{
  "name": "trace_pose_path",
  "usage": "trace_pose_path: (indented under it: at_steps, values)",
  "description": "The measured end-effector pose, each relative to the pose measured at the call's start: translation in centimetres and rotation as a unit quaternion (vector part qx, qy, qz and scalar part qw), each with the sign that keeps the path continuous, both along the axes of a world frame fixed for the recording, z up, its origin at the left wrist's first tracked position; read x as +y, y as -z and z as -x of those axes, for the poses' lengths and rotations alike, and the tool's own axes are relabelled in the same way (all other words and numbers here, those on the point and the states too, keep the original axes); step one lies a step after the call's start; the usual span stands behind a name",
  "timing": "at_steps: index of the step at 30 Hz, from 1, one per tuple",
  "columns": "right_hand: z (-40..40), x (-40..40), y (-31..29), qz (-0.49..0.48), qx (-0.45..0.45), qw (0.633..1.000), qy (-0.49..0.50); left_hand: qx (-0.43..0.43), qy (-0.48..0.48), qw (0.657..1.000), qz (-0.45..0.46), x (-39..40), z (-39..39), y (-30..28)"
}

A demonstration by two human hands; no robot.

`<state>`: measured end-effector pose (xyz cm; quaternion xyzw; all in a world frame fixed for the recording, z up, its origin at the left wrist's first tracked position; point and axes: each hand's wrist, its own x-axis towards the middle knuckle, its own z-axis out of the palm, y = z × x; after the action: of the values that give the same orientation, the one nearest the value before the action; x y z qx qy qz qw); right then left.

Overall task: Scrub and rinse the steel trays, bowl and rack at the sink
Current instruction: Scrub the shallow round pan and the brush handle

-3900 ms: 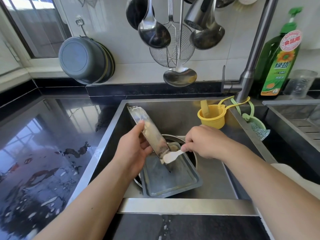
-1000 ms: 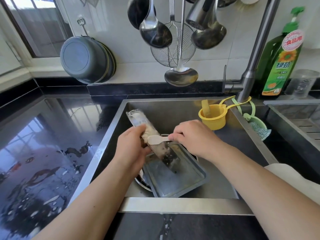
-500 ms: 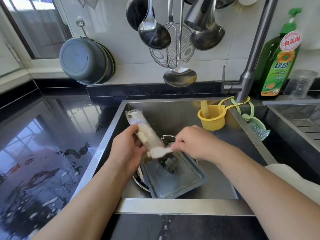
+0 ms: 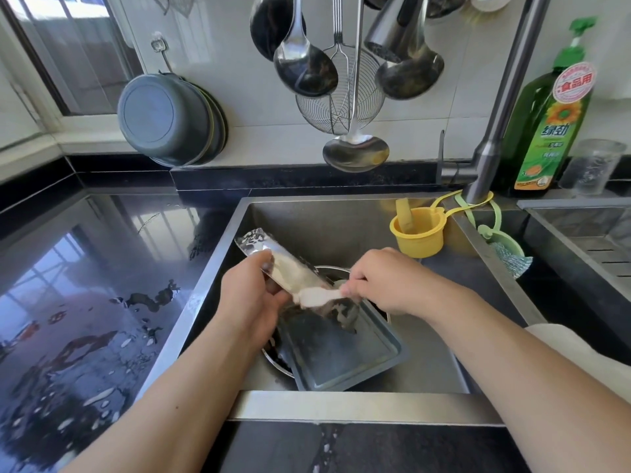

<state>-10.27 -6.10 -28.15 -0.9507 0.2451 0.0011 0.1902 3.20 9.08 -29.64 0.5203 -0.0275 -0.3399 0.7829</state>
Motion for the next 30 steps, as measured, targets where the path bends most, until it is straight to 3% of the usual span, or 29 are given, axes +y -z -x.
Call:
trace_pose_path:
  at_steps: [4, 6, 10, 18, 22, 25, 27, 30]
  values:
    - [1.2, 0.0, -0.1, 0.075, 0.068, 0.995, -0.007, -0.077, 0.022, 0.996, -0.041, -0.3, 0.1, 0.3]
    - [0.8, 0.5, -0.4, 0.072, 0.033, 0.997, -0.007, -0.119, 0.044, 0.99, -0.065, -0.5, 0.5, 0.4]
    - [-1.0, 0.5, -1.0, 0.069, -0.133, 0.989, 0.018, -0.139, 0.108, 0.981, -0.087, -0.4, 1.3, 0.1]
    - [-1.0, -0.6, -0.6, 0.031, -0.198, 0.976, 0.081, -0.142, 0.131, 0.977, -0.089, -0.6, 1.8, 0.1]
    - [-0.5, 0.1, -0.5, -0.028, -0.071, 0.996, 0.049, -0.135, 0.103, 0.983, -0.071, -0.6, 1.2, 0.3]
    - [0.1, 0.9, 0.5, 0.026, 0.058, 0.998, 0.011, -0.115, 0.084, 0.987, -0.069, -0.7, 0.5, 0.5]
    - [0.2, 1.0, 0.7, 0.049, 0.08, 0.996, 0.004, -0.129, 0.091, 0.984, -0.083, -0.8, 0.7, 0.5]
    - [-0.2, 1.4, -0.1, 0.071, 0.031, 0.997, 0.003, -0.128, 0.121, 0.978, -0.11, -0.9, 1.2, 0.5]
